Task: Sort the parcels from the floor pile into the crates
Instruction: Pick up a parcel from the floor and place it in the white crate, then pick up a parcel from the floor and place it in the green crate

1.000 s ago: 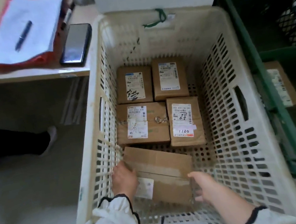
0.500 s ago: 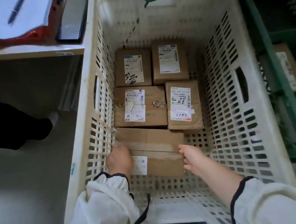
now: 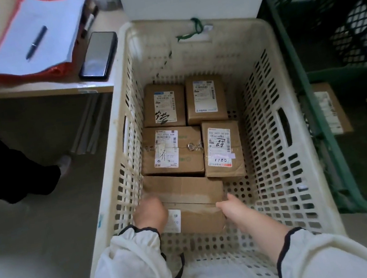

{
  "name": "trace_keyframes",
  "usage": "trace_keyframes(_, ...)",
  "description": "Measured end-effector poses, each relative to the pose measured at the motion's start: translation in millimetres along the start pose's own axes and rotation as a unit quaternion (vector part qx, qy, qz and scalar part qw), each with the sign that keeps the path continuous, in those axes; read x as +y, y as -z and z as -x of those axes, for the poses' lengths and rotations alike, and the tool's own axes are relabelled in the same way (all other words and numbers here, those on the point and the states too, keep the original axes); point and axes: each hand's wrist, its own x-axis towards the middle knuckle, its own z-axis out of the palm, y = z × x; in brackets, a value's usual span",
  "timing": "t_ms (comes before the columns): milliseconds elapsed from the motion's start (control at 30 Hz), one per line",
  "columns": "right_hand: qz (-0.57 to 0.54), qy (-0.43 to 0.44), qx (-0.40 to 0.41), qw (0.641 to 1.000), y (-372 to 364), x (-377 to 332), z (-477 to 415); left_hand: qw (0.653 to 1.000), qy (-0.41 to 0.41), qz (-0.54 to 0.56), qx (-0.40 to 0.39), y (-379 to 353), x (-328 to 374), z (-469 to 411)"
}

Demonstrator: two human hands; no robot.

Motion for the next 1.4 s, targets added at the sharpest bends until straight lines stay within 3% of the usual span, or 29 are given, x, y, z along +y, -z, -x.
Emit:
trace_keyframes(267,0.098,0.111,0.009,0.989,6.1,-62.0,92.9,0.994,-0.024,0.11,0.009,55.9,6.4,59.0)
trace_keyframes(567,0.2,0.171,-0.014,0.965,36.6,-85.8,175.6,0.975,0.039,0.199,0.088,91.1,5.9,147.9)
trace_keyframes(700,0.241,0.197,-0.022,0.95,26.0,-82.5,198.3,0.945,0.052,0.284,0.15,88.2,-7.4,190.3)
trace_keyframes(833,0.274,0.306,-0.042,0.911,-18.0,-64.0,228.0,0.9,0.069,0.373,0.215,80.0,-46.3,245.1)
trace_keyframes(1000,0.333,0.4,-0.147,0.841,-83.6,-13.1,287.8,0.842,0.137,0.445,0.272,49.7,-110.0,319.8)
trace_keyframes(1267,0.487,0.41,-0.231,0.736,-182.9,138.6,375.5,0.761,0.287,0.505,0.29,-73.6,-198.0,500.0)
trace_keyframes(1400,0.573,0.385,-0.305,0.656,-232.6,259.2,412.3,0.695,0.403,0.51,0.307,-165.4,-233.0,625.7)
